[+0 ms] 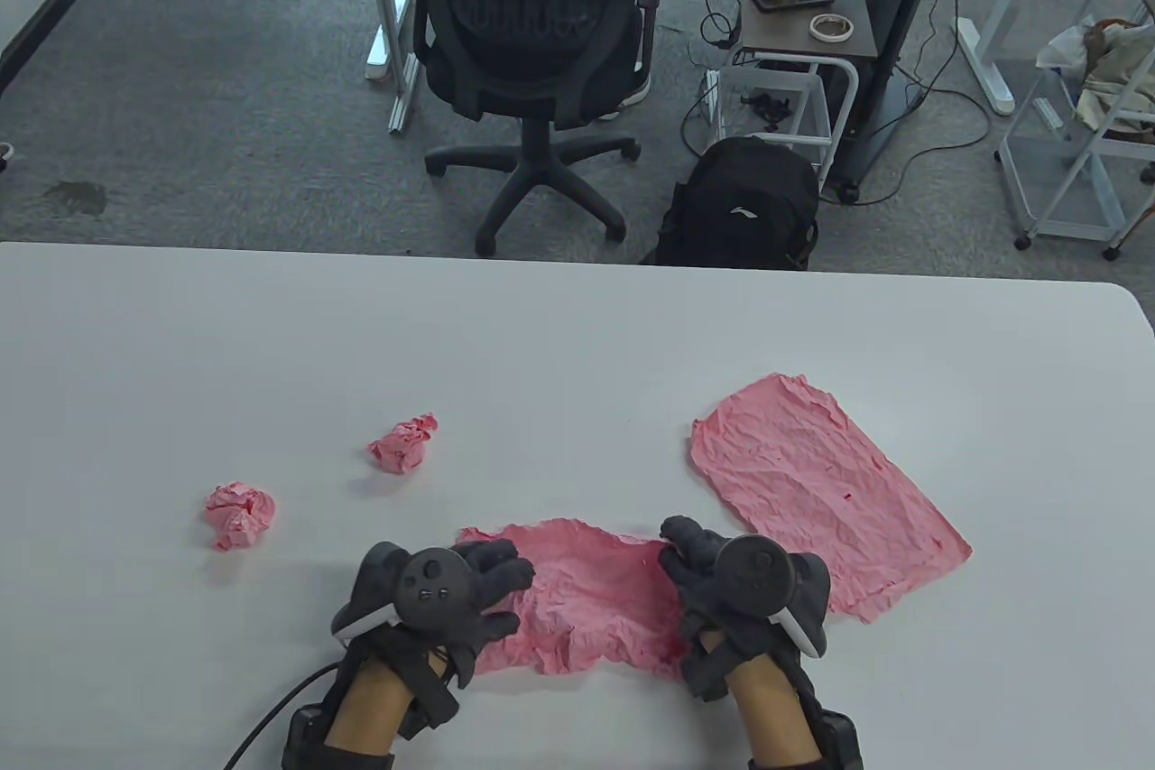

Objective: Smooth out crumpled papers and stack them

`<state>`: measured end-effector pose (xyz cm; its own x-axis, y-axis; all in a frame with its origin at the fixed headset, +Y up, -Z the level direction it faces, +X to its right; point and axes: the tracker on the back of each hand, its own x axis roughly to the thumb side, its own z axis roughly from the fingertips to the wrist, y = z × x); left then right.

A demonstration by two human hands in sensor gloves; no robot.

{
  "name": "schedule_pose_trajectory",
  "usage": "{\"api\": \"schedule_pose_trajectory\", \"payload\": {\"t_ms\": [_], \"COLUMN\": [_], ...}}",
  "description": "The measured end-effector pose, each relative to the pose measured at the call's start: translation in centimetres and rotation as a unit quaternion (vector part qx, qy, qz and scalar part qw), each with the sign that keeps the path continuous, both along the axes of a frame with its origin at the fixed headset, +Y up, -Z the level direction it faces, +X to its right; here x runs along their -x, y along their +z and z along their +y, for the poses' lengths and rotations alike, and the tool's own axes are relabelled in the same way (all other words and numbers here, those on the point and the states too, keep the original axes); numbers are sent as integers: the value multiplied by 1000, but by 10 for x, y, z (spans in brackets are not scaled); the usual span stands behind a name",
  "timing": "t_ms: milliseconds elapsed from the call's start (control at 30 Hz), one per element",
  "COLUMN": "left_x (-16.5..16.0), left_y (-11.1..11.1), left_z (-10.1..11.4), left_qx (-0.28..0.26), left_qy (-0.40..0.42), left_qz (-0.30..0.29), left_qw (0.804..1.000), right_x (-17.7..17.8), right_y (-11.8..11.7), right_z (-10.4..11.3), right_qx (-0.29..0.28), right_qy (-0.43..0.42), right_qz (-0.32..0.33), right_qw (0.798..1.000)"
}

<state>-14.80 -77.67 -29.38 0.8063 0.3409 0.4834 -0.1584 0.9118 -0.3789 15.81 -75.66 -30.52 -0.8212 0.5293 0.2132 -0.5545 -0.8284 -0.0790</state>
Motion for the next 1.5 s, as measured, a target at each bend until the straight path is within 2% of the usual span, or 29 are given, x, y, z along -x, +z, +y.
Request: {"api": "schedule_pose_trajectory", "payload": {"t_ms": [33,133,200,267,300,333,400,433,533,600,633,667,700,733,900,967,1000,1100,1133,1200,1267,1300,1400,1433,1500], "left_x": [1,3,6,7,7,7,5,4,7,12,14,17,18,18,19,19,19,17,17,17,17,16,16,15,15], "left_y": [3,4,4,3,3,3,4,4,5,5,5,4,4,4,4,5,6,5,5,5,5,5,7,7,7], "left_z": [-3,-3,-3,-2,-2,-3,-4,-4,-2,-5,-6,-6,-7,-6,-6,-7,-8,-7,-7,-7,-7,-7,-6,-6,-6], "left_qx": [19,7,15,23,25,28,38,43,70,94,104,116,119,120,128,136,140,140,140,141,145,145,140,140,142], "left_qy": [-25,-50,-53,-50,-48,-51,-63,-75,-83,-76,-76,-75,-71,-73,-76,-75,-75,-85,-88,-86,-88,-94,-109,-109,-108], "left_qz": [4,15,24,34,39,42,44,45,51,56,59,58,59,60,52,48,47,41,40,39,38,36,43,43,42], "left_qw": [1000,999,998,998,998,997,996,995,993,991,990,989,989,988,987,987,986,986,985,985,985,984,983,983,983], "right_x": [-1,-3,8,36,53,74,100,108,107,87,77,63,51,39,6,4,6,22,35,66,94,106,109,102,84], "right_y": [1,10,20,30,34,36,36,34,27,21,19,16,15,15,13,13,14,18,20,21,18,13,-5,-12,-24], "right_z": [2,19,29,32,28,20,6,0,-6,-10,-10,-11,-13,-14,-15,-14,-13,7,14,15,4,-5,-29,-26,-25], "right_qx": [-5,-84,-138,-159,-144,-99,-8,10,48,139,169,198,223,256,315,318,303,199,149,106,136,175,276,302,300], "right_qy": [8,48,59,64,78,104,155,173,258,281,266,208,184,190,171,173,173,191,176,156,170,190,243,216,187], "right_qz": [-13,-32,12,101,154,201,248,261,207,135,121,111,92,80,27,22,28,60,87,156,204,217,188,200,138], "right_qw": [1000,995,989,980,974,969,956,950,942,940,941,951,953,945,933,932,937,959,969,970,954,942,911,907,925]}}
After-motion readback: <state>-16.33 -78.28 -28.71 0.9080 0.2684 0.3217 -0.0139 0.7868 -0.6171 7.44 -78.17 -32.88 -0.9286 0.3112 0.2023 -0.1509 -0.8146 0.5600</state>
